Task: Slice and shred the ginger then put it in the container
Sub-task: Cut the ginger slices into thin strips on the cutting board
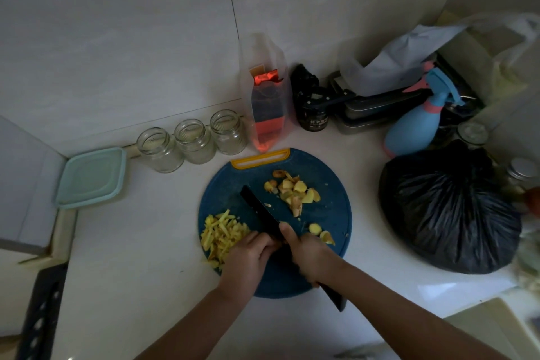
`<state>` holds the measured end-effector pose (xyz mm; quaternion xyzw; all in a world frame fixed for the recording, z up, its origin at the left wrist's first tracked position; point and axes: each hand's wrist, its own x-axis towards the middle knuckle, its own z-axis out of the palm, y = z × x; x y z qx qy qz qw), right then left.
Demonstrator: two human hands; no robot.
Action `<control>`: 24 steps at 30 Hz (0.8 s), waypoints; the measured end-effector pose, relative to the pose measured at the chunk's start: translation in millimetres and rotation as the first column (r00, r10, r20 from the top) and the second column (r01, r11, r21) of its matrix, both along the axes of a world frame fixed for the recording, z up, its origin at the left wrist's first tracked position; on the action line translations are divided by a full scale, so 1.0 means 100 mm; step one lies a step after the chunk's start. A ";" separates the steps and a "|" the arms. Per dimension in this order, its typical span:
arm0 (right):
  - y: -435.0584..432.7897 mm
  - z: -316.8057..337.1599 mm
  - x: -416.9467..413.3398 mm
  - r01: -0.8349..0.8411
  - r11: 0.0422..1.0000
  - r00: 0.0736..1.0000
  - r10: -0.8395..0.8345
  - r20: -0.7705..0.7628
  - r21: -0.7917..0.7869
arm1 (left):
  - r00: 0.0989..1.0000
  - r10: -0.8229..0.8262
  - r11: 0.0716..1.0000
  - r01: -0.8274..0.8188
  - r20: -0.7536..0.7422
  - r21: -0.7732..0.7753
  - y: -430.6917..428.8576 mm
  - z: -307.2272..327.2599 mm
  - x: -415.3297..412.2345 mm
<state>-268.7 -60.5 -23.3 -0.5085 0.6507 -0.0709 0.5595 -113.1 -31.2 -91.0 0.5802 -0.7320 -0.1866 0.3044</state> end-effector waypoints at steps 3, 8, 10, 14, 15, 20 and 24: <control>0.03 0.03 -0.12 -0.014 0.984 1.000 0.009 0.026 0.178 | 1.000 0.001 1.000 -0.001 -0.001 -0.003 -0.01 0.04 -0.02; 0.18 0.13 -0.27 0.062 0.972 0.994 -0.079 0.070 0.226 | 1.000 0.001 0.999 0.000 0.011 -0.034 -0.01 0.03 -0.04; 0.22 0.19 -0.28 0.041 0.972 0.996 -0.059 0.070 0.231 | 1.000 0.006 0.999 -0.005 0.022 -0.038 -0.02 0.04 -0.04; 0.25 0.20 -0.28 0.026 0.976 0.995 -0.046 0.091 0.215 | 0.999 0.009 0.999 -0.007 0.035 -0.044 -0.02 0.06 -0.06; 0.26 0.18 -0.29 0.027 0.975 0.995 -0.049 0.091 0.222 | 0.999 0.009 0.999 -0.008 0.031 -0.038 -0.03 0.06 -0.05; 0.26 0.08 -0.30 -0.010 0.983 1.000 0.005 0.028 0.183 | 0.999 0.006 1.000 -0.006 0.035 -0.025 -0.02 0.05 -0.04; 0.28 -0.02 -0.28 -0.040 0.988 0.999 0.041 -0.005 0.151 | 1.000 -0.002 0.999 0.003 0.030 -0.037 -0.01 0.05 -0.04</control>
